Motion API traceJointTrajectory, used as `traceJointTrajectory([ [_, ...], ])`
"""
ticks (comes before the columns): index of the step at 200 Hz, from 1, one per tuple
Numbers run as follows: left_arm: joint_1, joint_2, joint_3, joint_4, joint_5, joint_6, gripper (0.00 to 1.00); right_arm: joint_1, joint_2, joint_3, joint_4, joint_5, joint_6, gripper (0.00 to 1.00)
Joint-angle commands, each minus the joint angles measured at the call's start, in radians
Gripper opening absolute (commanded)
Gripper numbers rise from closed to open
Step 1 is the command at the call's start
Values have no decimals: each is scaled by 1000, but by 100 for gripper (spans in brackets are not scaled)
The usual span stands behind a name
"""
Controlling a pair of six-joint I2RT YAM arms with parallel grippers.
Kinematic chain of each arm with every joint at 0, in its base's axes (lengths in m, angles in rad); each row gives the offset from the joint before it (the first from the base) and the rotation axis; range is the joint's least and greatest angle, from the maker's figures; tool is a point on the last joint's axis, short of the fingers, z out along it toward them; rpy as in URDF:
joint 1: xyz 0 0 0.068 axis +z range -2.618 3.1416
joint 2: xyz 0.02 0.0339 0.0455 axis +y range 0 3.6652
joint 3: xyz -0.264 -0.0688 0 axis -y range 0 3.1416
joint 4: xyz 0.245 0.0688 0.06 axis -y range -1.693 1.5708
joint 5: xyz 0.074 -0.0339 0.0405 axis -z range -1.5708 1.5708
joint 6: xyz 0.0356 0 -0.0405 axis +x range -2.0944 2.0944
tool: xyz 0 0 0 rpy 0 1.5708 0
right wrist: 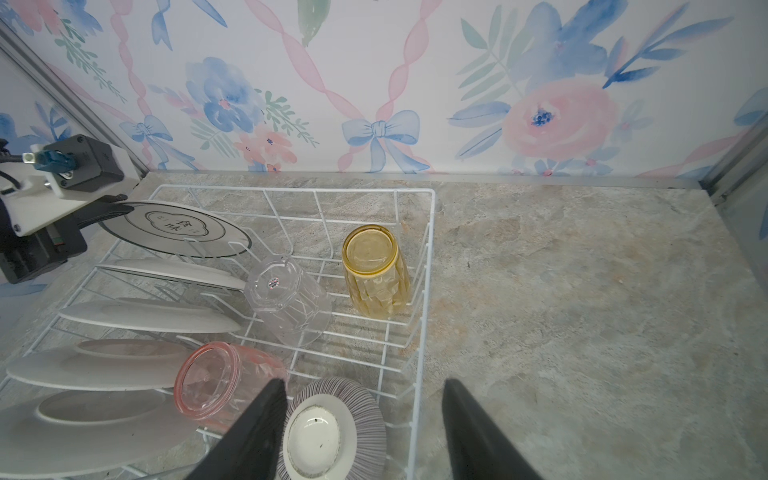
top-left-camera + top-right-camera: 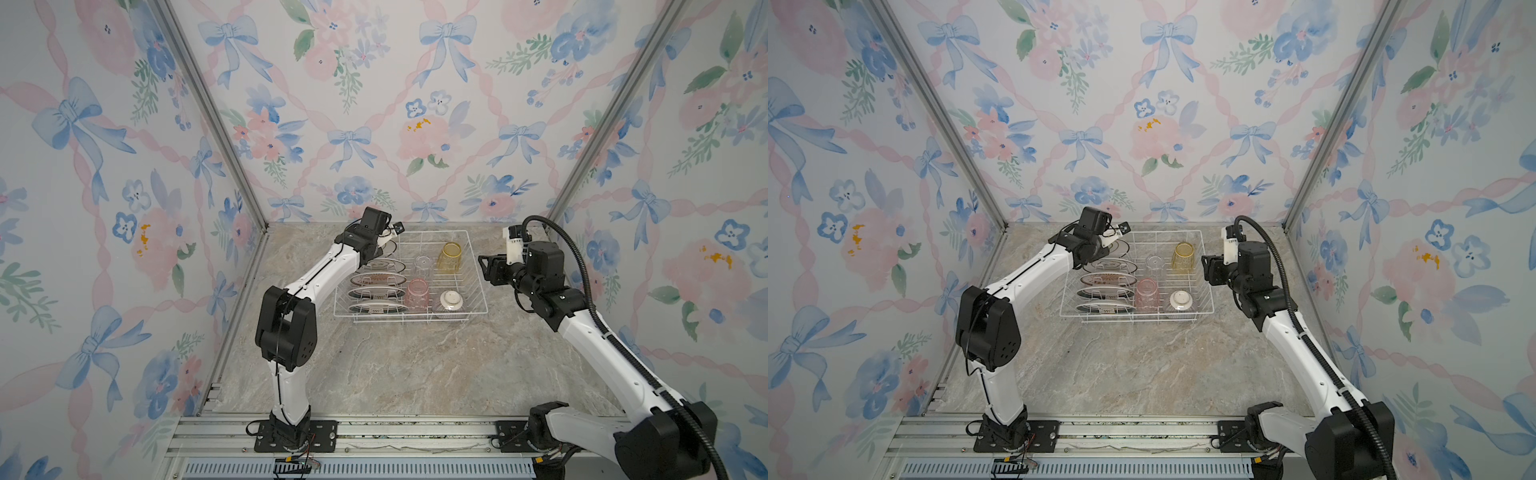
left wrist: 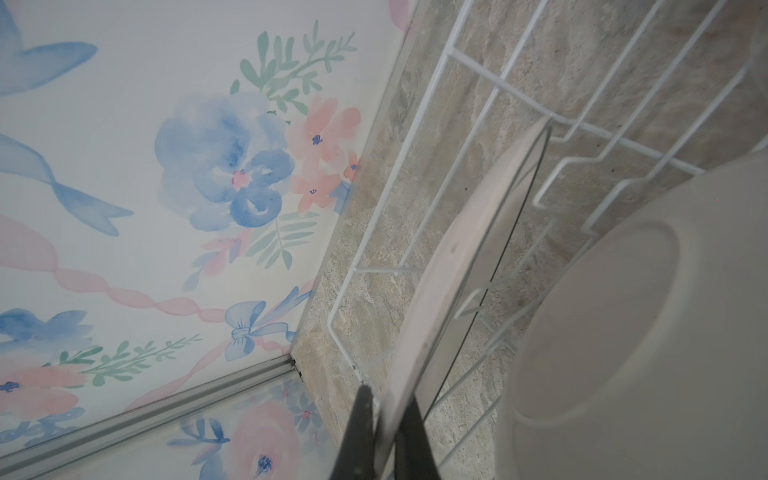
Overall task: Unload the mixed dishes from the dish rack
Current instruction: 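Lower the left gripper onto the green-rimmed plate's top edge and close it, then lift the green-rimmed plate out of the rack while the right gripper approaches it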
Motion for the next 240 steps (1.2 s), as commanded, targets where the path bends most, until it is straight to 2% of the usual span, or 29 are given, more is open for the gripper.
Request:
traceJointTrajectory([
  [1, -12, -72, -3, 111, -13, -119, 0, 9, -12, 0, -17, 0, 24, 63],
  [31, -11, -105, 19, 111, -6, -178, 0, 10, -9, 0, -11, -7, 29, 62],
  [108, -12, -203, 47, 89, 98, -305, 0, 12, 13, -2, 27, -89, 45, 60],
  [162, -10, -290, 68, 46, 234, -421, 0, 10, 49, -3, 113, -259, 101, 58],
  [207, -8, -313, 46, 34, 290, -459, 0, 12, 84, -1, 145, -304, 137, 56],
  [240, -4, -326, 52, 34, 376, -512, 0, 12, 116, -31, 270, -441, 227, 55],
])
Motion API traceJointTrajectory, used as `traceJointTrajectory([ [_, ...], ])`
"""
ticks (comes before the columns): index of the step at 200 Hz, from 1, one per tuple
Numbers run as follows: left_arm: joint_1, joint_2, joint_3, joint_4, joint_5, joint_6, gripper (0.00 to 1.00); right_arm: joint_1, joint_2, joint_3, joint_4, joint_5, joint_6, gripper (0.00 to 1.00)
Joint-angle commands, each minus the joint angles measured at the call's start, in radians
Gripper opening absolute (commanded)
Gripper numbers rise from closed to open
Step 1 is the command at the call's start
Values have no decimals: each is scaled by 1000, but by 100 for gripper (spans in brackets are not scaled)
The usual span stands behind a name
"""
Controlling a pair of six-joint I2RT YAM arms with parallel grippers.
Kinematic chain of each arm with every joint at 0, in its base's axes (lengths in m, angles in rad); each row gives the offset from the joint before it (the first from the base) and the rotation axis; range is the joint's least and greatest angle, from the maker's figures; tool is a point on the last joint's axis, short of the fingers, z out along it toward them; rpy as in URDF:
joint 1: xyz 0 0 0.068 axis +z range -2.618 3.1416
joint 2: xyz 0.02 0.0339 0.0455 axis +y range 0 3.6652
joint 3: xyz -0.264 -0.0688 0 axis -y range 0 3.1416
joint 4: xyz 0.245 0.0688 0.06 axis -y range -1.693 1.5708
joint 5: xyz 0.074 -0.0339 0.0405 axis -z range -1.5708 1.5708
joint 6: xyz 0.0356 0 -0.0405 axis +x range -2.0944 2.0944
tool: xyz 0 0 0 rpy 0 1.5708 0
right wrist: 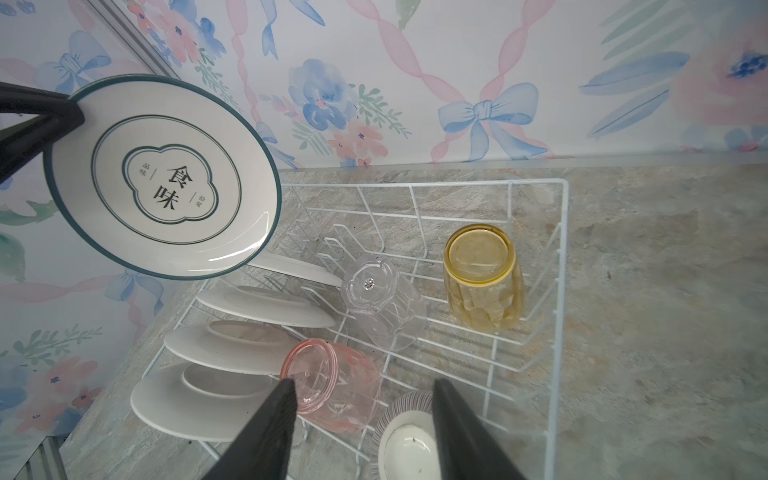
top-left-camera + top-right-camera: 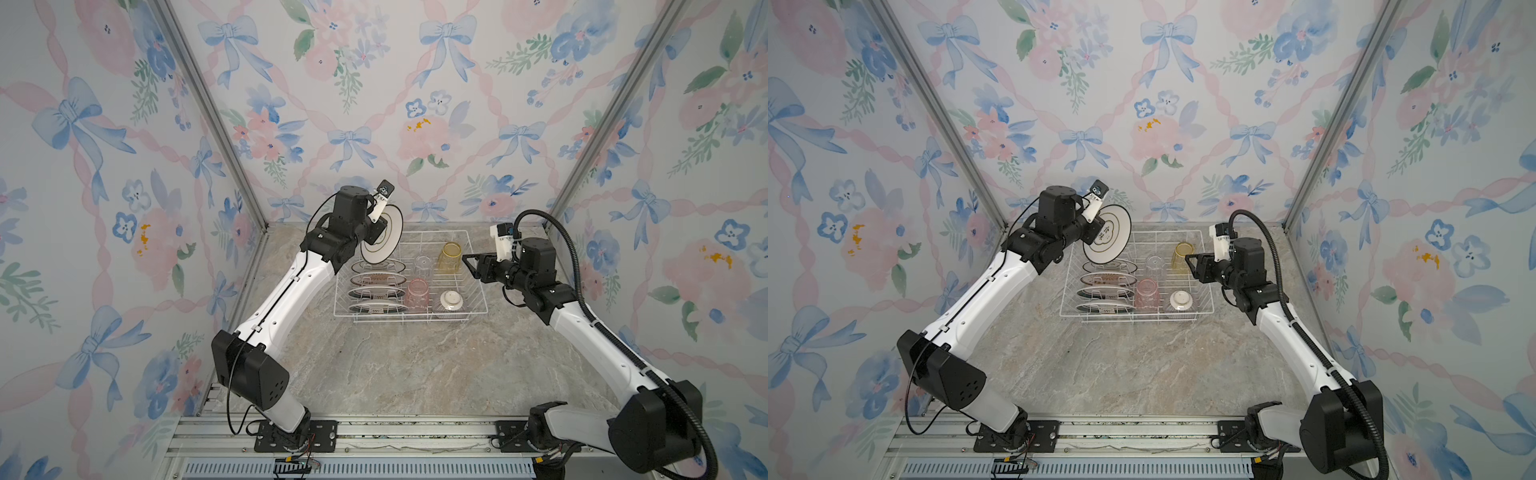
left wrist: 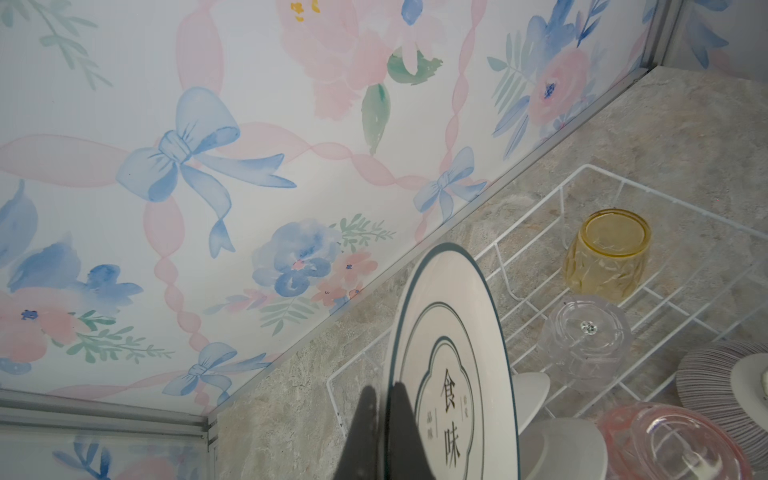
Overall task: Unload the mixed dishes from the dish rack
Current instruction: 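Lift the green-rimmed plate out of the rack while the right gripper approaches it, then grasp the plate's rim with the right gripper, then open the left gripper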
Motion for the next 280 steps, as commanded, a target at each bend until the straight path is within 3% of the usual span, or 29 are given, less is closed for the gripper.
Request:
traceJointTrajectory([
  [1, 3, -34, 21, 17, 95, -70, 0, 11, 25, -29, 129, -135, 88, 55],
  [19, 6, -32, 26, 19, 146, -100, 0, 10, 68, -44, 241, -236, 164, 53],
  [38, 6, -32, 9, 19, 165, -121, 0, 19, 121, -38, 280, -269, 208, 49],
  [78, 6, -34, -51, 21, 173, -138, 0, 84, 206, 26, 201, -268, 159, 49],
  [136, 17, -13, -121, 23, 188, -156, 0, 144, 362, 124, 223, -256, 187, 48],
  [231, 61, 15, -230, 62, 206, -177, 0, 154, 526, 190, 242, -251, 215, 47],
  [280, 77, 42, -253, 73, 231, -180, 0, 154, 551, 176, 367, -289, 279, 43],
])
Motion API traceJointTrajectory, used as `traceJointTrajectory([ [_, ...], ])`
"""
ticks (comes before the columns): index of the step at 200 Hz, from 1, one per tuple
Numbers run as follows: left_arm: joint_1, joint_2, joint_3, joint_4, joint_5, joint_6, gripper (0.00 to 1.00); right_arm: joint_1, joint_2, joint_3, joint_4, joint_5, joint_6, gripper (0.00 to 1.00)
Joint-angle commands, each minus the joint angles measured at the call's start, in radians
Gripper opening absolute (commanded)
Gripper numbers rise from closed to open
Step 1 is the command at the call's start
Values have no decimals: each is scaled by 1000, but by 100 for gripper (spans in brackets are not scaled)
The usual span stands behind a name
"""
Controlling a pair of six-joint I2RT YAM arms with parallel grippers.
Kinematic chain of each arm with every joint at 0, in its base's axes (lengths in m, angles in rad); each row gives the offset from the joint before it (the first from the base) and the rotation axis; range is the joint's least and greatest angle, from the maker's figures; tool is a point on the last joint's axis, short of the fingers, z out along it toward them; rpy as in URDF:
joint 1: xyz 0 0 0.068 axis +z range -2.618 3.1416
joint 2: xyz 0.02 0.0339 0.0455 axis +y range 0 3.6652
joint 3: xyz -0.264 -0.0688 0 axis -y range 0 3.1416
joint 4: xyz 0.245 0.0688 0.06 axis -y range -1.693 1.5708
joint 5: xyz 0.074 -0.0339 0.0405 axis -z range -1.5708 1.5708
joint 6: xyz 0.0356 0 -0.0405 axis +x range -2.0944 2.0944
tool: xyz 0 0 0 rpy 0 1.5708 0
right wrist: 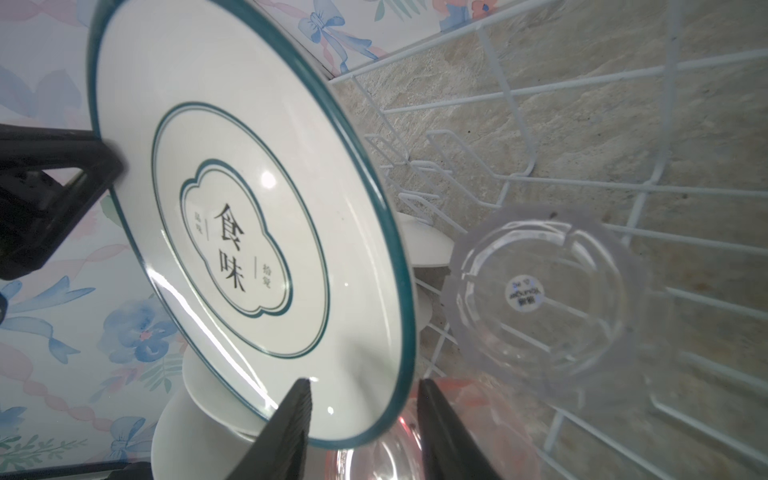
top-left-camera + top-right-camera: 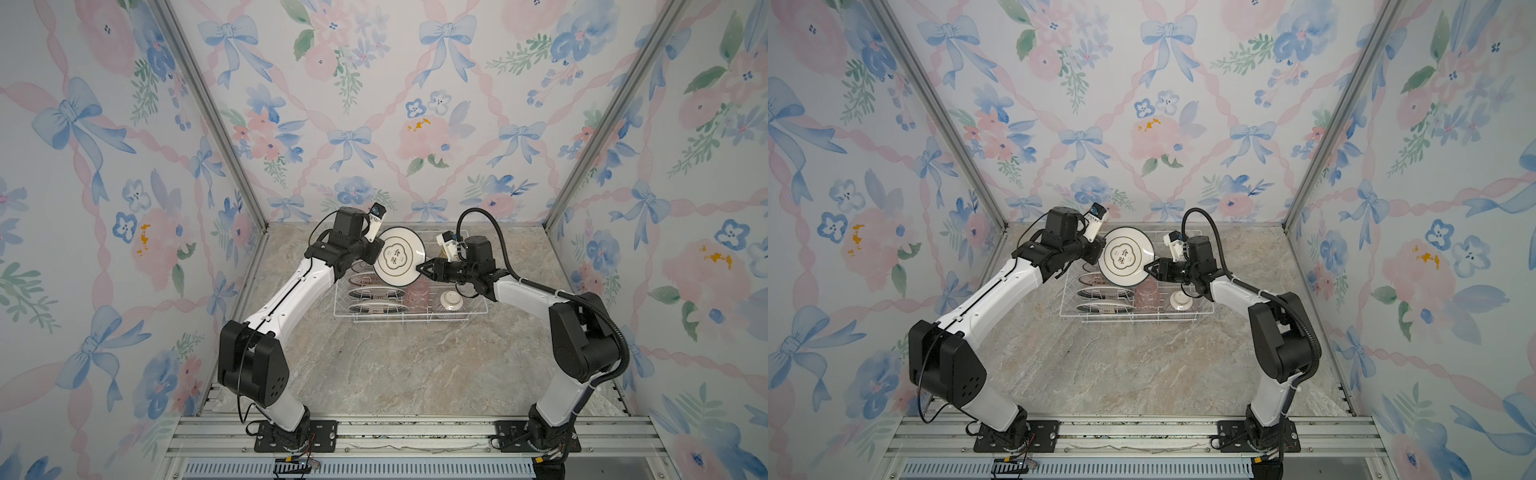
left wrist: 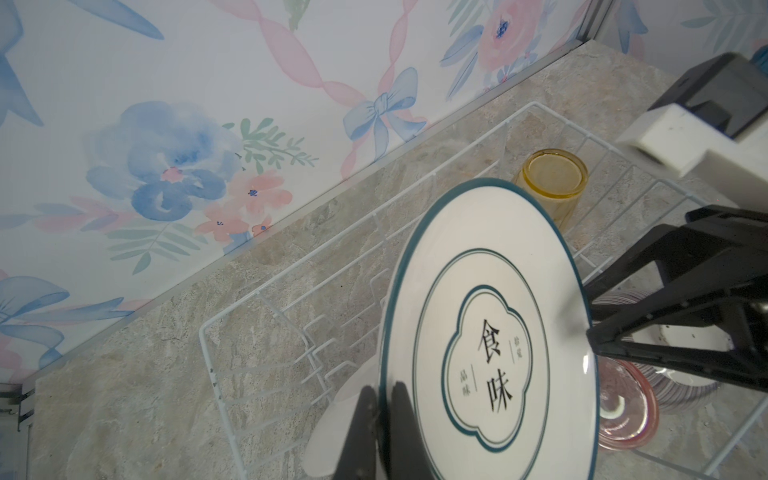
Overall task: Unload the mixed dishes from the dish rack
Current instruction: 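Grasp the plate's rim with the right gripper, then open the left gripper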
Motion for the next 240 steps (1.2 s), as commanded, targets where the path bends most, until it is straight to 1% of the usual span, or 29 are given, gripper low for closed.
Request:
traceJointTrajectory([
  [1, 11, 27, -20, 8, 25, -9, 0, 12, 24, 22, 99, -34, 46, 43],
  [25, 15, 42, -25, 11, 36, -12, 0, 12, 37, 20, 167, -53, 83, 37],
  [41, 18, 53, -27, 14, 40, -13, 0, 9, 41, 17, 196, -58, 120, 29],
  [59, 23, 65, -30, 15, 45, -15, 0, 8, 41, 13, 208, -63, 127, 24],
  [95, 34, 89, -36, 18, 56, -19, 0, 4, 32, -7, 241, -64, 144, 17],
  [124, 40, 93, -45, 22, 61, -22, 0, 2, 25, -8, 254, -78, 162, 7],
  [139, 42, 89, -44, 22, 58, -25, 0, 1, 20, -5, 256, -81, 170, 1],
  [148, 45, 84, -45, 22, 54, -33, 0, 1, 14, -5, 260, -82, 175, 0],
  [165, 51, 63, -56, 33, 50, -45, 10, -2, -5, -7, 269, -79, 181, 0],
  [197, 63, -10, -76, 57, 81, -70, 20, -15, -72, -1, 260, -85, 187, 0],
  [213, 68, -50, -72, 60, 109, -82, 29, -24, -115, 19, 196, -96, 164, 0],
  [225, 70, -80, -68, 61, 152, -90, 30, -28, -136, 38, 120, -104, 128, 0],
  [237, 70, -111, -63, 63, 194, -105, 33, -35, -199, 52, 36, -100, 96, 0],
  [240, 70, -120, -63, 62, 204, -109, 33, -36, -211, 55, 16, -99, 63, 0],
])
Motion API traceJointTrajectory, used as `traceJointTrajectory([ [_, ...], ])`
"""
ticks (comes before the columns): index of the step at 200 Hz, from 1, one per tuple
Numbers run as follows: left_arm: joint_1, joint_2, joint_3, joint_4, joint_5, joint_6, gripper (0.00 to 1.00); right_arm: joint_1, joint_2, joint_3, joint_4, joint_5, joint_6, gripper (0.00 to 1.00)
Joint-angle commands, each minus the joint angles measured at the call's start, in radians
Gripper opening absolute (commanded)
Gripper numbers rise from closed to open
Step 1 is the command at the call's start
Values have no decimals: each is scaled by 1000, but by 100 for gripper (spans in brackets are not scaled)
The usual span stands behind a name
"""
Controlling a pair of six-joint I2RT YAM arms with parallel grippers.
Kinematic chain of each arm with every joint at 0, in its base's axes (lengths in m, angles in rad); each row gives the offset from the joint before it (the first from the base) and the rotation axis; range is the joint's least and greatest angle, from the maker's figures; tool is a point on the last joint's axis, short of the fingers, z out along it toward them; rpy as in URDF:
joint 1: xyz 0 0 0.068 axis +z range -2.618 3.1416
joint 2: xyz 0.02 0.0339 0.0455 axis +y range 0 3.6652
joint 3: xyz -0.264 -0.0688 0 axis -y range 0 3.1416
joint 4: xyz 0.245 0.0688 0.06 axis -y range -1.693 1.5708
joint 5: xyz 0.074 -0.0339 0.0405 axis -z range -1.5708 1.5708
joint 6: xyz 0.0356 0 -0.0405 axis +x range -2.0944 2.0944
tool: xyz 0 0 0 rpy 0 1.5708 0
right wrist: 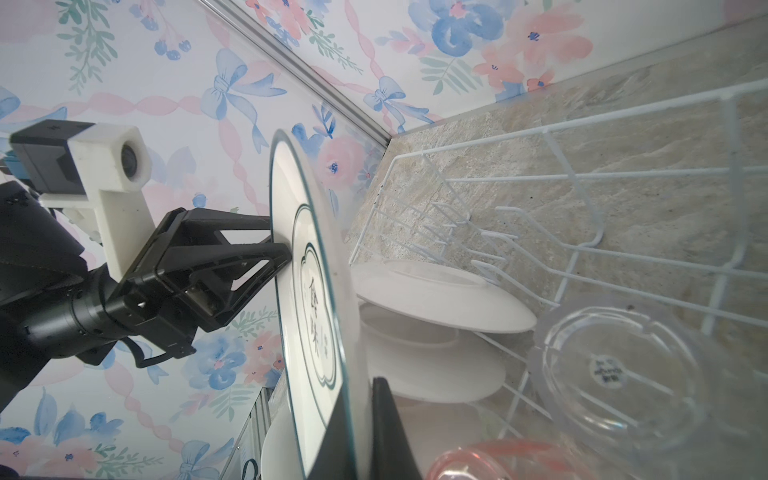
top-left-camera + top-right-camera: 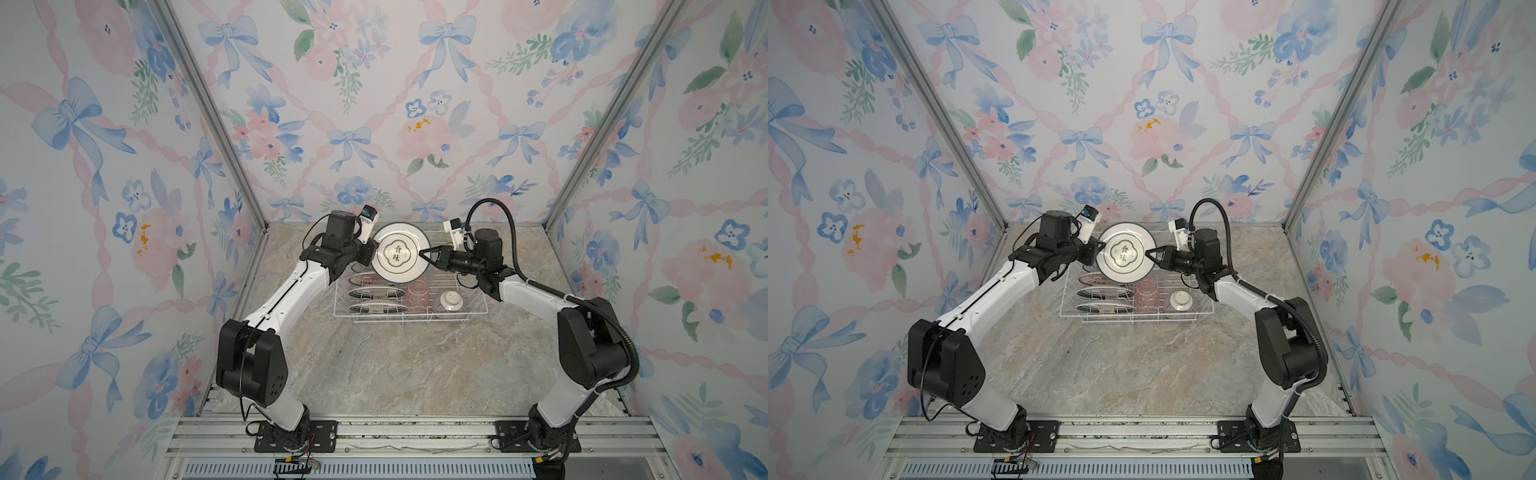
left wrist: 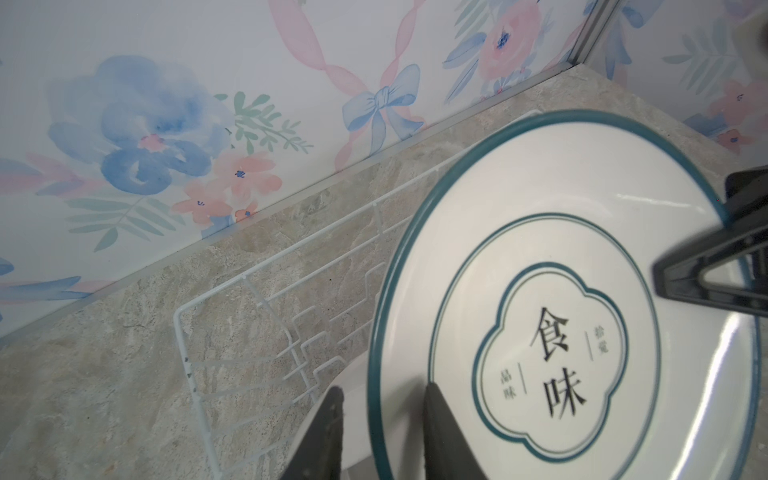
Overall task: Unload the mixed dishes from the dish rack
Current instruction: 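Grasp the plate's rim with the right gripper, then open the left gripper, then carry the plate with the right gripper away from the rack while the left gripper withdraws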
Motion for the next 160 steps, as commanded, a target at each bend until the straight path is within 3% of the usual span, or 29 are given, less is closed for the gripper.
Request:
traceJointTrajectory([
  [1, 9, -85, 5, -3, 100, -35, 34, -14, -129, 57, -135, -35, -113, 0],
  [26, 3, -169, -5, -1, 128, -60, 34, -74, -260, 65, -336, 22, -194, 0],
  [65, -26, -276, -102, -3, -64, -76, 35, -278, -504, 78, -693, 229, -307, 0],
  [95, -43, -307, -175, -3, -165, -67, 34, -478, -608, 53, -900, 399, -347, 0],
  [117, -59, -295, -189, -11, -210, -50, 35, -598, -620, -19, -943, 467, -355, 0],
  [160, -72, -264, -177, -15, -229, -41, 35, -710, -527, -176, -823, 418, -277, 0],
])
